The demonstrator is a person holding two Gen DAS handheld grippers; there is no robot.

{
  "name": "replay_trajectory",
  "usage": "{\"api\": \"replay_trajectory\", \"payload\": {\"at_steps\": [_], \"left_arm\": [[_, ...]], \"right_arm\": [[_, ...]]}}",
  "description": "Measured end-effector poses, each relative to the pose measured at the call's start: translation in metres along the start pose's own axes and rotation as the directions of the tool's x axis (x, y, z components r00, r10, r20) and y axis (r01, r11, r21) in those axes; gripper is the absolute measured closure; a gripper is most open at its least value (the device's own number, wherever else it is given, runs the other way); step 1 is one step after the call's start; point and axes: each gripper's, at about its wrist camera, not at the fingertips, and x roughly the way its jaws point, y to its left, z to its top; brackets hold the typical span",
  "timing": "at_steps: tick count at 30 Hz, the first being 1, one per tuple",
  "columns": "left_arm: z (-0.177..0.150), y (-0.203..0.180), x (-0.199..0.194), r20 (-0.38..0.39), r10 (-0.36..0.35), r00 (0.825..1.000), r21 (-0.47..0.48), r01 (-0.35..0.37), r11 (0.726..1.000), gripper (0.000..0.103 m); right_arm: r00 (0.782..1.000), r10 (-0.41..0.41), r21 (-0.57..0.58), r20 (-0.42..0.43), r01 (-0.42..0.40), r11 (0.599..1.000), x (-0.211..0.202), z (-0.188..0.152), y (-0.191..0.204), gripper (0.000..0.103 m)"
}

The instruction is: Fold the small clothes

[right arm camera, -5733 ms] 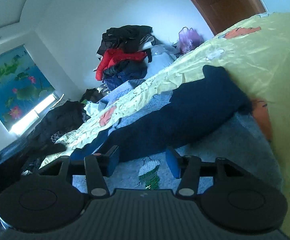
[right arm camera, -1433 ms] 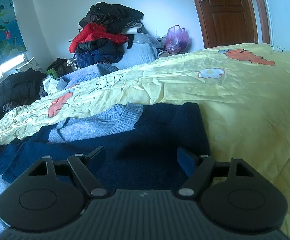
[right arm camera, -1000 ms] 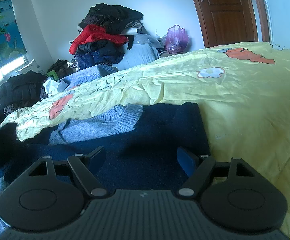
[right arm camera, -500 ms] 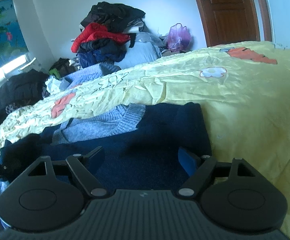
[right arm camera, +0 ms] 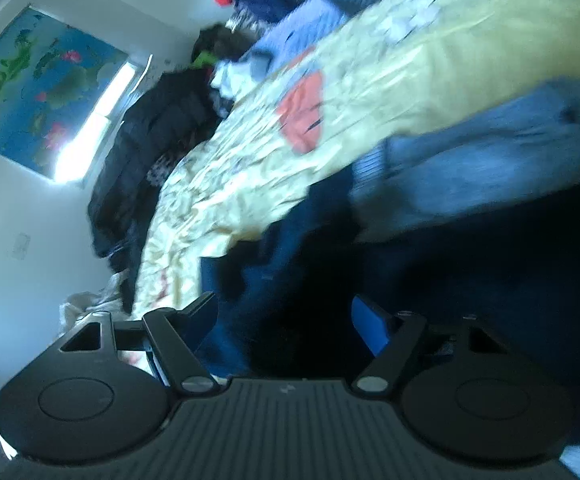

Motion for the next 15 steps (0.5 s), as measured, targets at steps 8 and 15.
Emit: {"api": "replay_trajectory", "payload": {"at_steps": [8,15], "left_arm": [[0.0,-0.001,0.0,0.0,0.0,1.0,0.006,0.0,1.0,0.096],[0.0,0.0,-0.001,0.003,0.005,1.0,0.003,-0.005,1.0,0.069]], "right_arm": [[0.995,-0.076,0.0,-0.06,0.076,0.997,0.037,-0.001,0.006,0.074],[0.999,-0.039,-0.019,0.037,0.039,0.999,0.019,0.001,-0.007,0.086]]}}
